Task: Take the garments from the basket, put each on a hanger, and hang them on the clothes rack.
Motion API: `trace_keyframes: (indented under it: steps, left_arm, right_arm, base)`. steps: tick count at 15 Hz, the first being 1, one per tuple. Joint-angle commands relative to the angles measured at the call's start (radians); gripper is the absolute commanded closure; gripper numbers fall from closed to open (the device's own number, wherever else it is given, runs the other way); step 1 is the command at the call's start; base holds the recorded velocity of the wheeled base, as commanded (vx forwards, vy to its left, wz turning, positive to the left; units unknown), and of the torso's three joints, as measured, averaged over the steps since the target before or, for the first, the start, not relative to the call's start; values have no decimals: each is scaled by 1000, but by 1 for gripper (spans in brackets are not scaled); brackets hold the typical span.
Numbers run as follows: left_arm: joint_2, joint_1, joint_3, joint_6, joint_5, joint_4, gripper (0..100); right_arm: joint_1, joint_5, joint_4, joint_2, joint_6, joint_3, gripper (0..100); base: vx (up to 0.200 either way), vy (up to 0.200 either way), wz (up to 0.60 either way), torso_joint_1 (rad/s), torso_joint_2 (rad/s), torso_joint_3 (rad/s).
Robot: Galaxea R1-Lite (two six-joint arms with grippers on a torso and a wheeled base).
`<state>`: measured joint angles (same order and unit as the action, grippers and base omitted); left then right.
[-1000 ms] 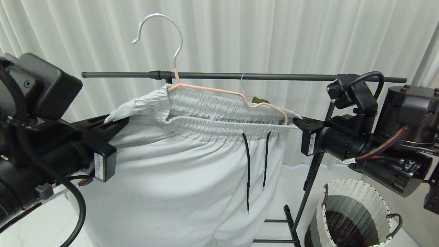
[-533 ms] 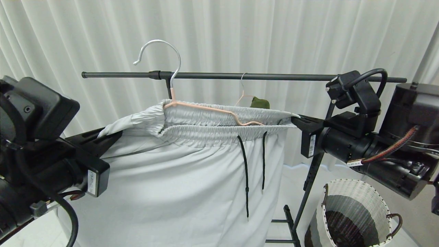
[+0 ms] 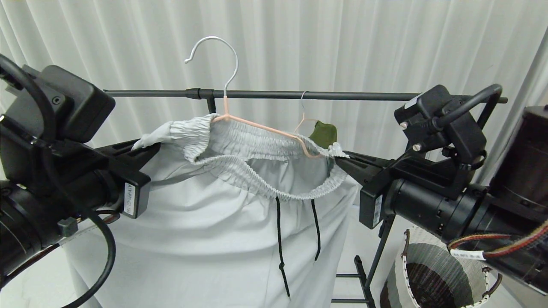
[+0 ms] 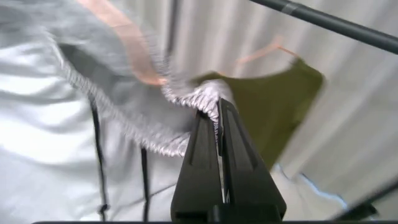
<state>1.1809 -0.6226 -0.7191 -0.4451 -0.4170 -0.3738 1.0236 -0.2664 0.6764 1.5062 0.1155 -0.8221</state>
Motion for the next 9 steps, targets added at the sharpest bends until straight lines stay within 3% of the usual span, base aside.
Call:
trace_keyframes:
  steps: [1,3,4,9]
  left_arm:
    - [13,0,-3,0,1,0,100]
    - [8,0,-3,0,1,0,100]
    - [8,0,-3,0,1,0,100]
    - [3,-2,-5,2,4,-2,100]
  right_arm:
    - [21,-4,0,0,1,0,100]
    - [16,-7,-4,-4,1,1,100]
    - [16,-7,-4,-4,1,1,0]
    - [-33,1,2,-4,115,-9,0]
  base:
    - [0,0,0,0,0,0]
    - [0,0,0,0,0,0]
    - [0,0,0,0,0,0]
    - [0,0,0,0,0,0]
